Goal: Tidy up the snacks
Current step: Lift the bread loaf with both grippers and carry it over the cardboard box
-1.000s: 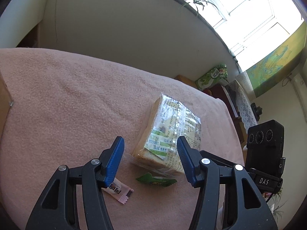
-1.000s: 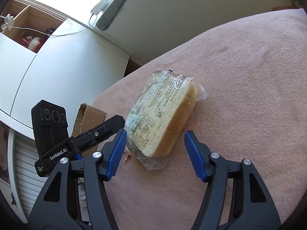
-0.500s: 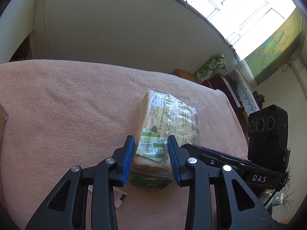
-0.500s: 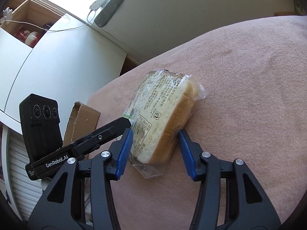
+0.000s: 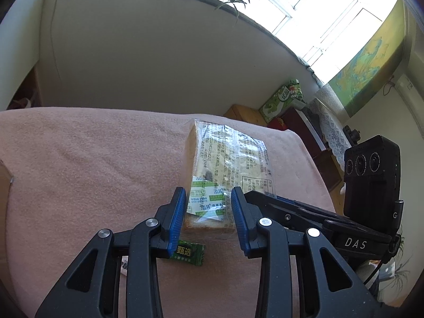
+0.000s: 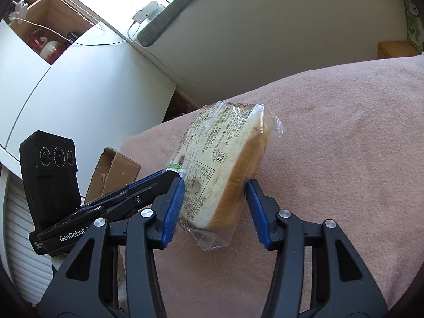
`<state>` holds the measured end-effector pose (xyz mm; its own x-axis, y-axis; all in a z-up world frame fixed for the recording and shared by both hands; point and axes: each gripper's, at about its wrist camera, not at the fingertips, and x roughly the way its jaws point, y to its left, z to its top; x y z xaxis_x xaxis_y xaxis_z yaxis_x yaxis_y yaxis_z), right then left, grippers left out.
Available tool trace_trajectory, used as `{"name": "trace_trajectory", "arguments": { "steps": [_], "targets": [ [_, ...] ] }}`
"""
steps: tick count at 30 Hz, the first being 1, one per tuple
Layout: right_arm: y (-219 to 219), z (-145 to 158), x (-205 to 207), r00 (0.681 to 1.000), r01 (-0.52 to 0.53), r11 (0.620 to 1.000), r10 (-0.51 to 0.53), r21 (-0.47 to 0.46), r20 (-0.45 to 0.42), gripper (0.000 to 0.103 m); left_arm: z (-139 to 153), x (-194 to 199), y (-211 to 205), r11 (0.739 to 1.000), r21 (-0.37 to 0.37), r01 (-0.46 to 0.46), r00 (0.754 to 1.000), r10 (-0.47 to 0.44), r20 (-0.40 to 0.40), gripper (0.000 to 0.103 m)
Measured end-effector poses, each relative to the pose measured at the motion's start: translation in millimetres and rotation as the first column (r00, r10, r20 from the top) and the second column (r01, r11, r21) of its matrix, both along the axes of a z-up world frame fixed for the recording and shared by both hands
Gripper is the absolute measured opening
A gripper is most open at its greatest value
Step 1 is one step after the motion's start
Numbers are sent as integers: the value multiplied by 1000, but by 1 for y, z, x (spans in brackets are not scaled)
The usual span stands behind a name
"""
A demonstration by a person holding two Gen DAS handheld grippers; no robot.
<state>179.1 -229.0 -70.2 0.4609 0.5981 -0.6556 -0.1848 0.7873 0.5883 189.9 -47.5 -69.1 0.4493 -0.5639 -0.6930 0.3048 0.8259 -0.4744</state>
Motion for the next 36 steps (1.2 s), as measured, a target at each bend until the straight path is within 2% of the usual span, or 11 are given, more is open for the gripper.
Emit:
{"name": "trace_trajectory", "arguments": {
  "steps": [8,15,24,36],
  "targets": [
    [9,19,-9,999,-25,1000,25,0,44,52,18,-14,8,1000,23,-22,998,20,63,31],
    [37,34,-19,995,-73,997,73,-1,75,52,25,-30,40,997,16,-77,992,75,97,31],
    [94,50,-28,982,-157,988,157,-9,103,52,36,-53,85,986,3,-168,978,167,128,31],
    [174,63,-43,951,-281,960,281,-20,131,52,38,-89,156,953,-7,-303,940,301,162,31]
  ]
}}
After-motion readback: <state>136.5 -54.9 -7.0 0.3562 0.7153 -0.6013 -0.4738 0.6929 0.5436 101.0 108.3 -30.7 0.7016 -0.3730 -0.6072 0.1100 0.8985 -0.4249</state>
